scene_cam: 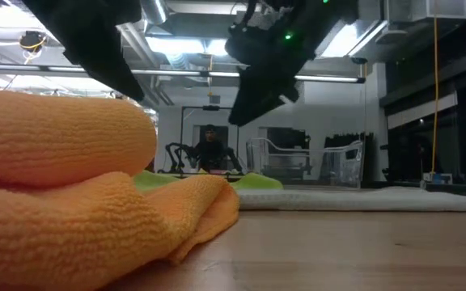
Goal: Fold microfiber towels
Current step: Move the green microfiber to the top left of the table
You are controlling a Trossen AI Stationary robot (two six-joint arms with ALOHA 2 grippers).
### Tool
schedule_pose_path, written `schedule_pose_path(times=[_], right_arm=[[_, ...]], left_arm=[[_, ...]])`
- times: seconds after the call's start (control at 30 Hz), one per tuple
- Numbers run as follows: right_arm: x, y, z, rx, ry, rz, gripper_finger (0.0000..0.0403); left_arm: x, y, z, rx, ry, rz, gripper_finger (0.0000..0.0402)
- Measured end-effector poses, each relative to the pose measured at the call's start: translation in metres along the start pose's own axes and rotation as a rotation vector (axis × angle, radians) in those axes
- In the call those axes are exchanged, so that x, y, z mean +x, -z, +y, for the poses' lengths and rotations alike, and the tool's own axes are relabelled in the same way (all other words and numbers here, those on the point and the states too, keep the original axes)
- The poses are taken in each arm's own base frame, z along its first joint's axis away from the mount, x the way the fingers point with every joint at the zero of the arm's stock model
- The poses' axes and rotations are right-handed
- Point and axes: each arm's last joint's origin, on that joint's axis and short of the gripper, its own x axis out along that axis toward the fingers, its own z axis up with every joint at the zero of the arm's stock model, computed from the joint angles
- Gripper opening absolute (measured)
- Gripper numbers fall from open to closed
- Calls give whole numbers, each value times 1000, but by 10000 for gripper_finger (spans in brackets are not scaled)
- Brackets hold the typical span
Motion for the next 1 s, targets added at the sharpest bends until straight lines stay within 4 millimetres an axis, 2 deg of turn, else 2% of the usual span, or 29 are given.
schedule_pose_path(times=[0.13, 0.37, 0.63, 0.8, 1.0], right_arm=[[22, -4, -20, 53, 3, 22, 112], [73, 4, -45, 123, -33, 69, 112], [110, 6, -76, 287, -128, 144, 112], [133, -18, -72, 261, -196, 123, 112], [164, -60, -60, 211, -213, 90, 112]], left_arm=[[0, -3, -3, 14, 26, -25, 98], [-1, -3, -3, 18, 28, -31, 98], [-1, -3, -3, 33, 27, -32, 98], [0, -3, -3, 35, 26, -31, 98], [0, -3, -3, 38, 25, -28, 98]])
